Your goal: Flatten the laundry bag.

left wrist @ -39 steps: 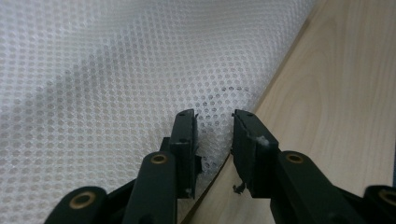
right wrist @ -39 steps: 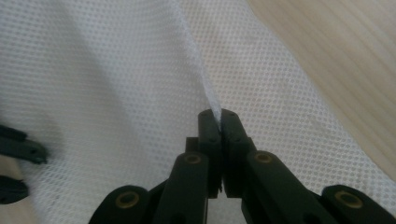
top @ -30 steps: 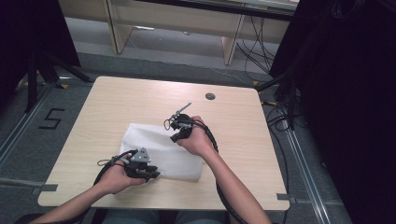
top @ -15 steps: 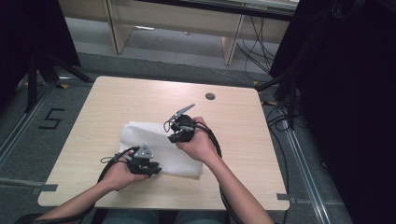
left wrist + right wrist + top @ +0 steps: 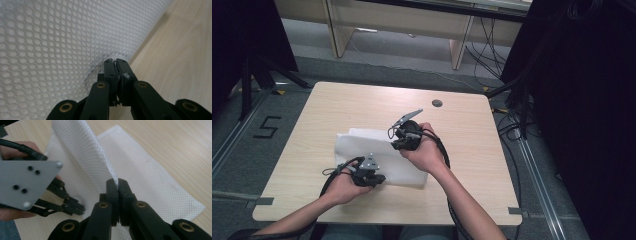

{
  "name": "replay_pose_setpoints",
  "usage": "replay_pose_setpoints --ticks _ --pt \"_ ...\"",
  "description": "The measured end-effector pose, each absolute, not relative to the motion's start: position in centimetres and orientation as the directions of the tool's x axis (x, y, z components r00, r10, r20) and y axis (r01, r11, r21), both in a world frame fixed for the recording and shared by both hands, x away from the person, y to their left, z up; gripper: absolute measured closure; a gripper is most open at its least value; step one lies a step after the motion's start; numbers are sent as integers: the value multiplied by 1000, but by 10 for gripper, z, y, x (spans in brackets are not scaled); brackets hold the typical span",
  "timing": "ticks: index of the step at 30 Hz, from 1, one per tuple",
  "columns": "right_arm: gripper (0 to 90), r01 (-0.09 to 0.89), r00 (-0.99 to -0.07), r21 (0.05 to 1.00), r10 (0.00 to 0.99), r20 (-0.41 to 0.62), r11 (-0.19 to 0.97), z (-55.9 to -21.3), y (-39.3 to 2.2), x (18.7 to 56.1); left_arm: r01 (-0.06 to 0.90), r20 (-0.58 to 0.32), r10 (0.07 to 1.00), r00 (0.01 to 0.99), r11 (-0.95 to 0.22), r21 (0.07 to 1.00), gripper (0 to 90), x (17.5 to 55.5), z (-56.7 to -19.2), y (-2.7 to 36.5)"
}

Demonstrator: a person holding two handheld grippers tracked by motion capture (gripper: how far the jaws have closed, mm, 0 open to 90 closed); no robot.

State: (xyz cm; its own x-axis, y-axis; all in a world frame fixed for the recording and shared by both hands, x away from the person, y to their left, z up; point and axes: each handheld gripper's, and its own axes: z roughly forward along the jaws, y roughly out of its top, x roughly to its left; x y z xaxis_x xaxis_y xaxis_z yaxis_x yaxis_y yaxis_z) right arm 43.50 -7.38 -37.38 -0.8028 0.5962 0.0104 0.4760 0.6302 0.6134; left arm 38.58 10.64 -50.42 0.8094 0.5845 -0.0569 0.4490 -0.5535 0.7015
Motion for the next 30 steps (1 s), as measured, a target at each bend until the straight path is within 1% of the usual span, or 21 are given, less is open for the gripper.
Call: replay_pose_setpoints --ticks 2,4,5,7,9,10,12,15,17,19,21,25,28,29,30 --pt "898 483 -806 611 591 30 628 -372 -73 433 454 -50 598 800 -549 702 871 389 -504 105" --pt "898 460 -815 621 579 12 635 -372 -73 433 452 -45 602 797 -545 706 871 392 -505 104" --pt "898 475 -808 617 589 23 627 -371 -72 432 456 -47 609 792 -539 708 870 394 -505 104" --pt "898 467 -810 619 586 13 632 -369 -73 432 461 -54 614 787 -527 714 870 397 -506 102" --pt "898 486 -803 611 595 30 624 -368 -73 431 458 -46 618 784 -527 716 870 400 -506 101" --pt "898 473 -806 620 591 17 626 -368 -74 431 460 -46 623 781 -523 717 869 401 -507 100" --pt "898 459 -813 624 582 7 633 -368 -74 431 459 -42 625 779 -524 717 870 401 -507 100" --pt "897 486 -798 617 602 25 619 -368 -75 430 459 -35 622 782 -537 708 889 398 -505 100" --pt "896 482 -798 623 602 23 616 -368 -76 429 456 -33 615 788 -547 702 894 396 -503 98" --pt "896 451 -805 645 593 -5 617 -368 -77 430 453 -31 612 790 -549 702 895 394 -503 96" --pt "896 473 -799 631 602 12 615 -367 -78 428 451 -27 611 791 -553 701 895 396 -505 96" --pt "896 474 -799 638 601 23 607 -368 -77 424 460 -26 628 778 -541 704 894 400 -507 99" --pt "896 472 -805 628 593 21 619 -367 -77 422 465 -27 640 768 -529 710 889 403 -509 101" --pt "896 450 -816 640 578 11 623 -367 -76 422 467 -30 643 765 -522 714 888 404 -509 100" --pt "896 448 -821 630 570 11 634 -366 -76 421 465 -28 642 766 -525 713 885 405 -509 100"
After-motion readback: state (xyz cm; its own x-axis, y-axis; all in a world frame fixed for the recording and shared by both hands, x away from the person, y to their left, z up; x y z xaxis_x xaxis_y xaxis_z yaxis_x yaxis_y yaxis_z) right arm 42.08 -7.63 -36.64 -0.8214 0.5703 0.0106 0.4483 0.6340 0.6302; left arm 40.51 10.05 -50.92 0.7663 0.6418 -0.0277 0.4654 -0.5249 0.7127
